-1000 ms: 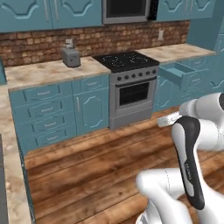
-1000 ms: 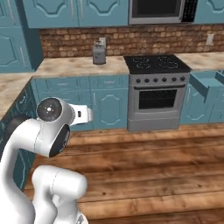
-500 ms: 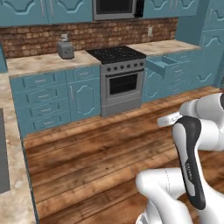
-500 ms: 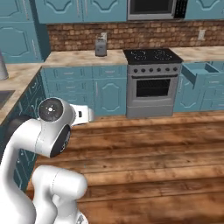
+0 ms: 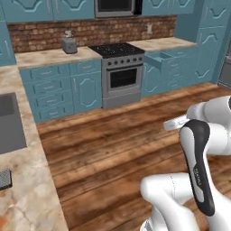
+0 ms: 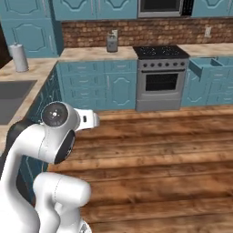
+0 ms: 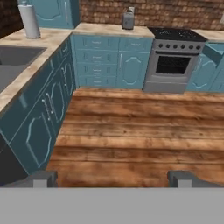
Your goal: Pick up the metallic utensils from the counter and place them in the open drawer. Make sure not to pick up any wooden utensils.
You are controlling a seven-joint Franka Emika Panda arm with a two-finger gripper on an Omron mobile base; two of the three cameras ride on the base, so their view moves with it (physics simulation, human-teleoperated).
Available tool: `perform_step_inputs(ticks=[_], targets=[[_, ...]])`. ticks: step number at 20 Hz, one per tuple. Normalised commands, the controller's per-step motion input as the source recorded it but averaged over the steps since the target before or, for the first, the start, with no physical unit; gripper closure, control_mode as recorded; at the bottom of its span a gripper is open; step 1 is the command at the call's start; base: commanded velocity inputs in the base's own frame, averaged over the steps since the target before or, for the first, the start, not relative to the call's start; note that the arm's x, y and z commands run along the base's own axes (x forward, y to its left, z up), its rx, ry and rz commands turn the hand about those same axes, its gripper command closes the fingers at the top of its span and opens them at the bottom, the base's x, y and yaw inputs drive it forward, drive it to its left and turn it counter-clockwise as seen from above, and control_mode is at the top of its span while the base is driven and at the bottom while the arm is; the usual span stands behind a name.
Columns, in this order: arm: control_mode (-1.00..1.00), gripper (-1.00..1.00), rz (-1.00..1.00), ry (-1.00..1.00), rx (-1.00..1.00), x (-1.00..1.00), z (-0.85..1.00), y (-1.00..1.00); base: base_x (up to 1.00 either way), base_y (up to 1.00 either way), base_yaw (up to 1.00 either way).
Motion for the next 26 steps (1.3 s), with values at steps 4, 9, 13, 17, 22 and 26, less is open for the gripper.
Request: perform_step_inputs(ticks=[4, 9, 13, 17, 22, 26], targets=[[1.00, -1.00, 0.00, 0.00, 0.00, 0.00, 0.00, 0.00, -1.00, 0.37, 0.01], [1.00, -1.00, 0.00, 0.00, 0.00, 0.00, 0.00, 0.00, -1.00, 0.06, 0.02], [1.00, -1.00, 0.00, 0.00, 0.00, 0.00, 0.00, 0.00, -1.00, 0.09, 0.00], [1.00, -1.00, 0.00, 0.00, 0.00, 0.00, 0.00, 0.00, -1.00, 0.22, 0.00], [1.00, -1.00, 0.00, 0.00, 0.00, 0.00, 0.00, 0.00, -0.16, 0.96, 0.00], [1.00, -1.00, 0.00, 0.00, 0.00, 0.00, 0.00, 0.00, 0.06, 1.00, 0.00]])
